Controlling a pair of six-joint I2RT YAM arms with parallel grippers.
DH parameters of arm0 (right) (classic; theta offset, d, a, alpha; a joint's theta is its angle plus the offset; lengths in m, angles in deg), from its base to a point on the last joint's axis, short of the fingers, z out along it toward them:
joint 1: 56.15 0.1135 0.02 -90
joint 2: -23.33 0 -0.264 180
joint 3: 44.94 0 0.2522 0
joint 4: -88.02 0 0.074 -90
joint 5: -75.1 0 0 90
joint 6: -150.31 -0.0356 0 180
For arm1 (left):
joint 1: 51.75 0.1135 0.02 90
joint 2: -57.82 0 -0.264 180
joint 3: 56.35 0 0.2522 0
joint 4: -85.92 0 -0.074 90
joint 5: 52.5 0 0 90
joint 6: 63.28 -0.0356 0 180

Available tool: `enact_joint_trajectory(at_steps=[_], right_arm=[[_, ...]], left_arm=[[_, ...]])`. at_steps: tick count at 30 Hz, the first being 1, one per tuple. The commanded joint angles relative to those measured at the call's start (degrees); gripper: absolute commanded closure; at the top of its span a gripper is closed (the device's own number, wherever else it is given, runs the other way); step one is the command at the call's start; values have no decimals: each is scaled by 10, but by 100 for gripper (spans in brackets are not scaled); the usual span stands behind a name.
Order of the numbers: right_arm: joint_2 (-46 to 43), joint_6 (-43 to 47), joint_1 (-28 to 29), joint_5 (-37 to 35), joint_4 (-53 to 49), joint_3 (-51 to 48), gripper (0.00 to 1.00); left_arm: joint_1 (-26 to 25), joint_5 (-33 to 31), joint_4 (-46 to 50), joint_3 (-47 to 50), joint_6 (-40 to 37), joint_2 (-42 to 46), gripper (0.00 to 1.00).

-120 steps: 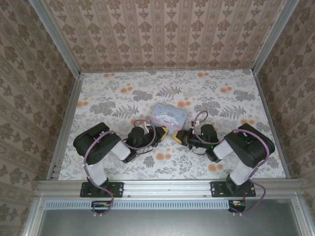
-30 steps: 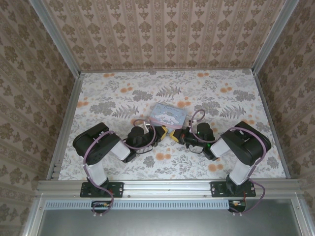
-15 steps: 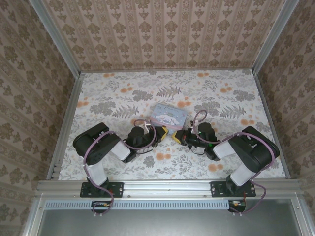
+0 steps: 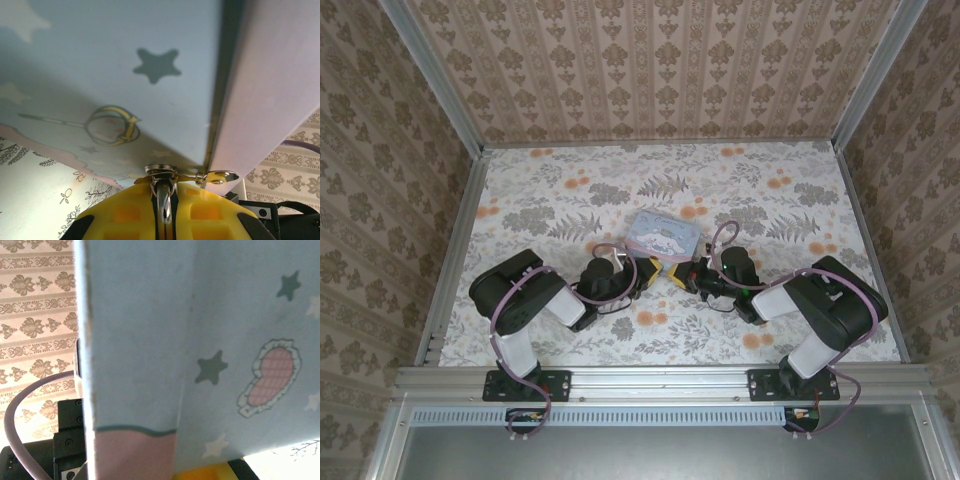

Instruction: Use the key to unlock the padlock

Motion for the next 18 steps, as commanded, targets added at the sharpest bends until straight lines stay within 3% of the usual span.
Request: enact_joint_trajectory(at_steps=[1, 8, 14, 18], right_arm=[[-3, 6, 4, -6, 1, 22, 100], [23, -1, 6, -21, 36, 17, 100], [81, -60, 10, -45, 170, 14, 100], [110, -62, 19, -37, 182, 28, 100]], left_arm=[[-7, 13, -22, -14, -10, -1, 100], [-9, 16, -22, -16, -2, 14, 100], [-13, 18, -22, -17, 4, 26, 100], [-18, 19, -22, -23, 7, 24, 100]])
